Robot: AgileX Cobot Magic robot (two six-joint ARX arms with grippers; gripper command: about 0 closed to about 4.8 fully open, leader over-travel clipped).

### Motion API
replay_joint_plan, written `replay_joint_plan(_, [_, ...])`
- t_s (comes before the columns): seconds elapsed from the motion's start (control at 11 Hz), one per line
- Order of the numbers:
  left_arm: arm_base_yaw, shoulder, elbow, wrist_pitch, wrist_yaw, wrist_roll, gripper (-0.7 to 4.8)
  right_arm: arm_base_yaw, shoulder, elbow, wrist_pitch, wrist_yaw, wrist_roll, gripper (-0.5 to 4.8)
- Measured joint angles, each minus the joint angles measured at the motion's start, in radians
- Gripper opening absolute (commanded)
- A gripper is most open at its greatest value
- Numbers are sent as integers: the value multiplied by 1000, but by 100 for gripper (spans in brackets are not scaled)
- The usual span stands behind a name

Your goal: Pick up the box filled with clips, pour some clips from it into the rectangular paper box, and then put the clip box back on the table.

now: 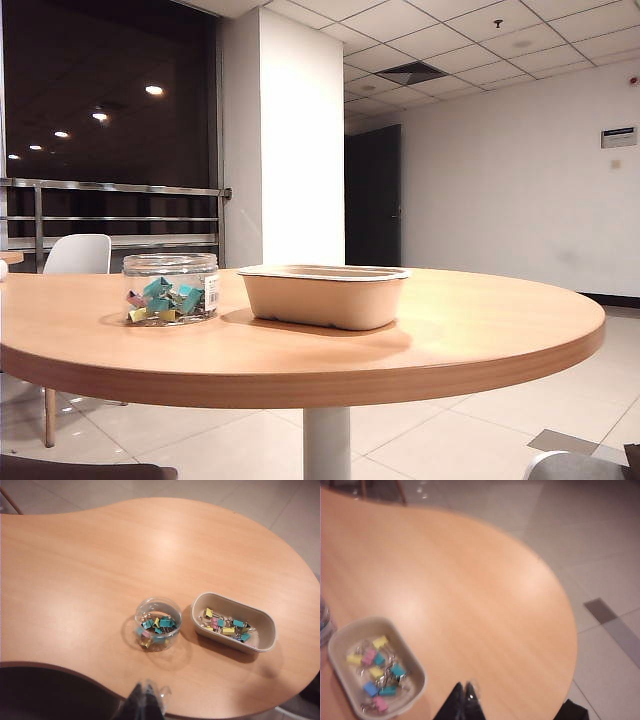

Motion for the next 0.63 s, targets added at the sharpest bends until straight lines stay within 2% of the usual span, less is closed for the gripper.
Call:
replay_joint_plan(0.09, [0,-378,-454,322,-7,31,-6,-2,-301,-597,341,-97,-1,0])
replay_joint_plan(0.36, [0,-452,-558,354,-35,41,-6,-5,-416,-789,441,-93,0,0])
replay_joint_plan(0.45, [0,-447,-690,470,-41,38,-6,-5,-452,-808,399,-93,0,0])
replay_joint_plan(0.54, [0,-449,-754,565,-41,39,-6,-5,-452,-808,397,-93,0,0])
replay_joint_plan(0.63, [0,-447,-880,710,-8,38,-6,-5,-452,-808,396,-93,0,0])
